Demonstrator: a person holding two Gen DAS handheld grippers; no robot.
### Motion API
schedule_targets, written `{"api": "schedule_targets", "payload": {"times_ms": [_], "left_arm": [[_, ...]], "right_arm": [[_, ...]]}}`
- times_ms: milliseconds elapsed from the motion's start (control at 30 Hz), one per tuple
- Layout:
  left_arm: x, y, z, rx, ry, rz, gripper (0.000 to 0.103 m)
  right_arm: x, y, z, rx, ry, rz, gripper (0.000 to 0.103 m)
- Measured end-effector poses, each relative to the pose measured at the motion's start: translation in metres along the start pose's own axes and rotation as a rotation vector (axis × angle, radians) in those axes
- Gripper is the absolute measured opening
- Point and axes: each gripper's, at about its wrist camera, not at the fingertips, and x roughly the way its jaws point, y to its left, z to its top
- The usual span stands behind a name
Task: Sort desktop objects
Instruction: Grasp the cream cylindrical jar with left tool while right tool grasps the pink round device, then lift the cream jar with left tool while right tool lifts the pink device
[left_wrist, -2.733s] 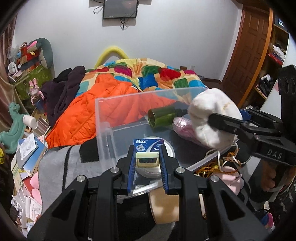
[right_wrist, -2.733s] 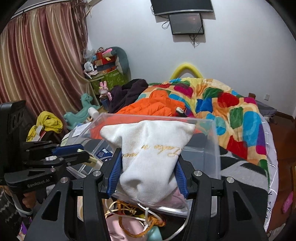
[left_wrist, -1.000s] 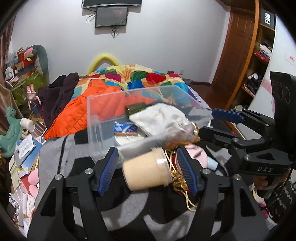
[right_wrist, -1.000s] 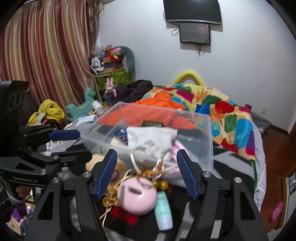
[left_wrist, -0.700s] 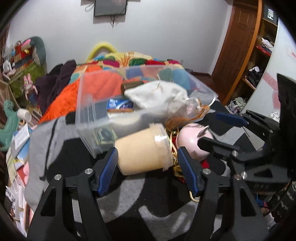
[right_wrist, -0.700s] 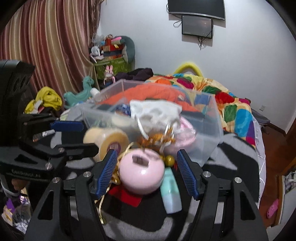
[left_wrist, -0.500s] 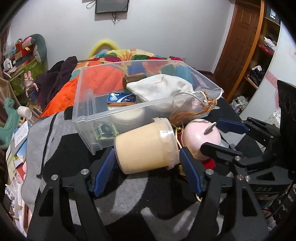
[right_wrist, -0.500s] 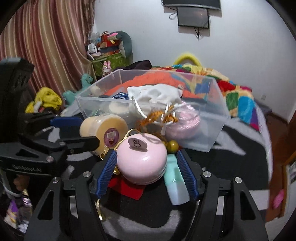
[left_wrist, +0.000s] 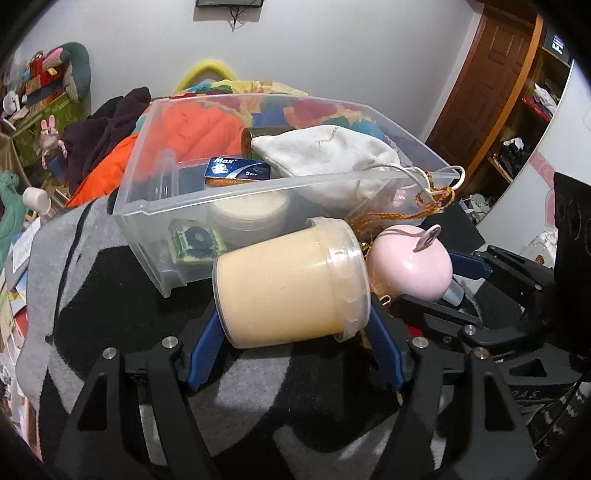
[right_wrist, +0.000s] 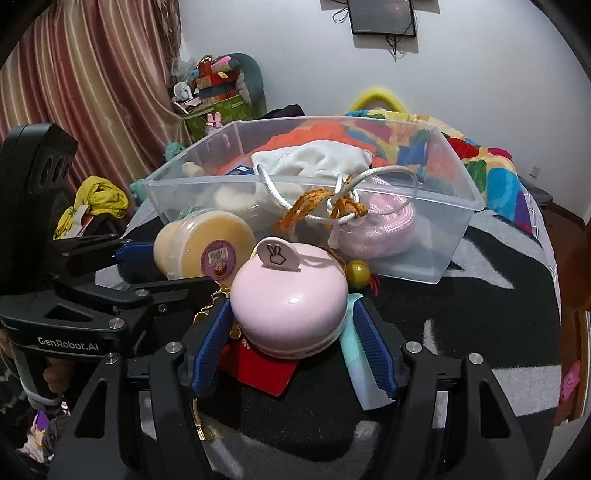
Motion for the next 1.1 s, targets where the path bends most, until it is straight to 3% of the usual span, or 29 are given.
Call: {"api": "schedule_targets", "payload": {"times_ms": [267,433,733,1033,1067,1100], "left_arm": [[0.006,0.014,-0.001,-0.154,0.009,-0.085,0.07],[-0.006,0.002,-0.007,-0.096,-0.028,0.003,0.067],[-0.026,-0.01,-0.022,-0.056,-0.08,0.089,0.067],[-0.049,-0.019,-0.018,-0.024,-0.138,0.096,0.066],[-0.051,-0.02,-0.018,-0.017,-0.144,0.103,0.066],[-0.053,-0.022,-0.018,-0.014,-0.152,0.114,0.066]], "right_arm": [[-0.001,0.005,-0.002,-0.014,-0.023,-0.005,0.061],[-0.007,0.004,-0.006,-0.011,-0.024,0.02,0.061],[-0.024,0.002,-0.011,0.001,-0.045,0.039,0.061],[-0.044,-0.001,-0.003,0.034,-0.1,0.069,0.058],[-0.044,0.0,-0.003,0.026,-0.099,0.062,0.056],[-0.044,0.002,-0.003,0.016,-0.095,0.061,0.04]]}}
